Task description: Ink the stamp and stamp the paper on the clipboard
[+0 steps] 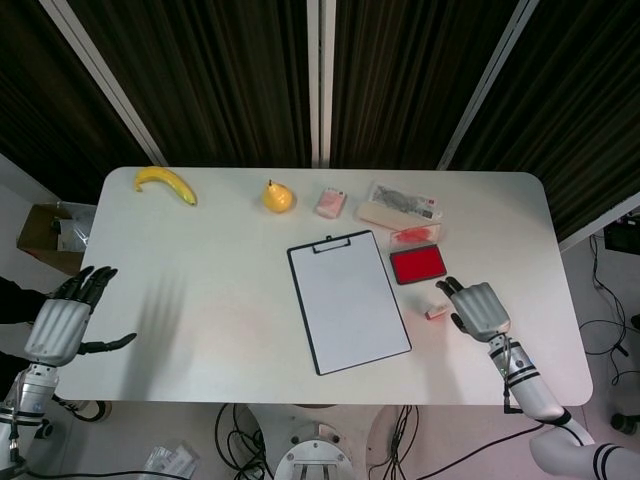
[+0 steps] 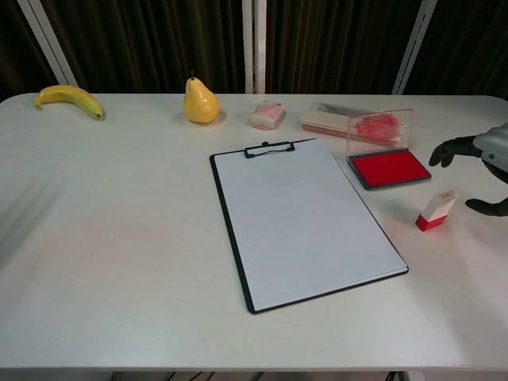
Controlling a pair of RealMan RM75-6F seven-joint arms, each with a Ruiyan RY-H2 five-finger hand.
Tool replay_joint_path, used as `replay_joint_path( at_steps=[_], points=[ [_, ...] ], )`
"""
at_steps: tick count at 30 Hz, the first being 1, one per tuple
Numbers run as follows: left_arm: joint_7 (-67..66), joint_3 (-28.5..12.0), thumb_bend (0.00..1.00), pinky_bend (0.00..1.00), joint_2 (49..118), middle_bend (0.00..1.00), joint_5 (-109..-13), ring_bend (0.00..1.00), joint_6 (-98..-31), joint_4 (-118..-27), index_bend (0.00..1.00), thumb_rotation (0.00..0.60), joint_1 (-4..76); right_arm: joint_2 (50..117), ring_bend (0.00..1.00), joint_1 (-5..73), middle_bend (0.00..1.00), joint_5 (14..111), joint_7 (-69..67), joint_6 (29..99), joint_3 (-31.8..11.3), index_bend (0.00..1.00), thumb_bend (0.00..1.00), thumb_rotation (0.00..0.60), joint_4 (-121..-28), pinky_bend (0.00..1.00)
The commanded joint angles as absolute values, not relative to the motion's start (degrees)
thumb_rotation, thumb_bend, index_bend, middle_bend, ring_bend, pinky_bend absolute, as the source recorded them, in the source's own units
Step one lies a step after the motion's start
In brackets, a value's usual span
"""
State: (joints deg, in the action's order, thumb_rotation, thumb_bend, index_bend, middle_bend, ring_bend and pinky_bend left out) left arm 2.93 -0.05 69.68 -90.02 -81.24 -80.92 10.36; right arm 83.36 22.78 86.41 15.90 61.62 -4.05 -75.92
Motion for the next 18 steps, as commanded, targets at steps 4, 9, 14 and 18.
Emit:
replay_joint_path(
  at_steps=[4, 9, 14, 18],
  points=[
    [3.4, -0.1, 0.04, 0.18, 70.0, 0.10, -90.3, 0.08, -81.5, -80.4, 0.08, 0.209, 10.5, 87.0, 0.75, 23.8, 0.34, 87.7, 12.4, 62.5, -3.1, 0.32, 0.27, 0.600, -71.7, 0.97],
    [3.7, -0.1, 0.04, 0.18, 70.0, 0.10, -90.4, 0.08, -81.8, -80.3, 0.08, 0.208, 10.4, 88.1, 0.75, 24.4, 0.36, 87.8, 11.2, 62.4, -2.7, 0.35, 0.27, 0.600, -70.4, 0.97],
    [3.9, 0.1, 0.04, 0.18, 70.0, 0.10, -90.1, 0.08, -81.6, -80.2, 0.08, 0.209, 10.3, 89.0, 0.75, 24.5, 0.39, 88.1, 10.5, 63.0, -2.1, 0.39, 0.27, 0.600, -69.2, 0.97],
    [4.1, 0.1, 0.04, 0.18, 70.1, 0.10, -90.0, 0.08, -81.5, -80.1, 0.08, 0.207, 10.3, 89.5, 0.75, 24.4, 0.39, 87.8, 10.5, 63.2, -1.9, 0.40, 0.27, 0.600, -68.5, 0.97]
  ],
)
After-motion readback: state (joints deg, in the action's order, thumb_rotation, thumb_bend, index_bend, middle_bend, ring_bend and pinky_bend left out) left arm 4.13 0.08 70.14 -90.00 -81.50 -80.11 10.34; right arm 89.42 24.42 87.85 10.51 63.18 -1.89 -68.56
